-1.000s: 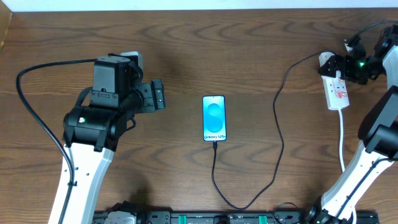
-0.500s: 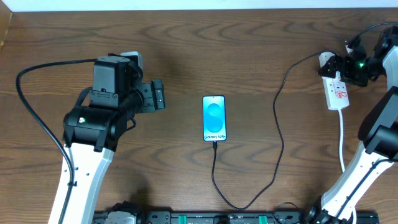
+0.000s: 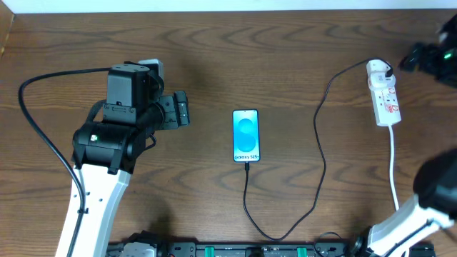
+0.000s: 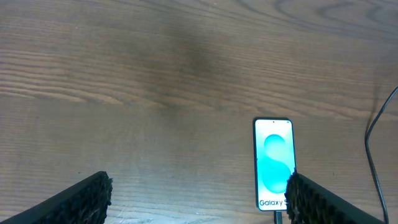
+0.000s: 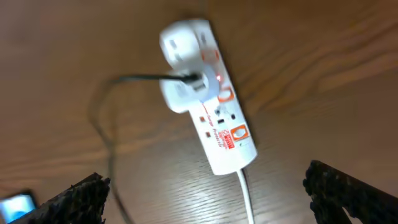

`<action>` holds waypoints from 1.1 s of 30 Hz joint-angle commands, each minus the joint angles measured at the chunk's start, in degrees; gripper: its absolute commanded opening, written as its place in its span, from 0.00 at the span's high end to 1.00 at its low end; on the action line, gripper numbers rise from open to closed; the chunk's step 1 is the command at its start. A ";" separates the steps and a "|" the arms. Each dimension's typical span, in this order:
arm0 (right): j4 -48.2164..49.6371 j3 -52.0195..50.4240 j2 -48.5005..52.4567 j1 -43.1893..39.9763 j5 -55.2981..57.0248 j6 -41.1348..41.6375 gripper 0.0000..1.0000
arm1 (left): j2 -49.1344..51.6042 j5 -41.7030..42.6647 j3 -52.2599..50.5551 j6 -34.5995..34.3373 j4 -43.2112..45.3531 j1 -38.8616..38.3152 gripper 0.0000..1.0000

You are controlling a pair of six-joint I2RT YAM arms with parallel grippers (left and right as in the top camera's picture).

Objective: Plug charger to phone and switch on socket
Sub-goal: 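Lift the right gripper up and away from the power strip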

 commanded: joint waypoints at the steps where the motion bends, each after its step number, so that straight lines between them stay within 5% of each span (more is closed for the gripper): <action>1: -0.11 0.94 -6.93 0.39 0.44 2.95 0.01 | -0.26 -0.96 0.61 0.57 -0.02 0.00 0.11; 33: -1.88 0.94 -11.26 0.39 0.46 2.95 0.01 | -0.26 -0.96 0.61 0.57 -0.02 0.00 0.11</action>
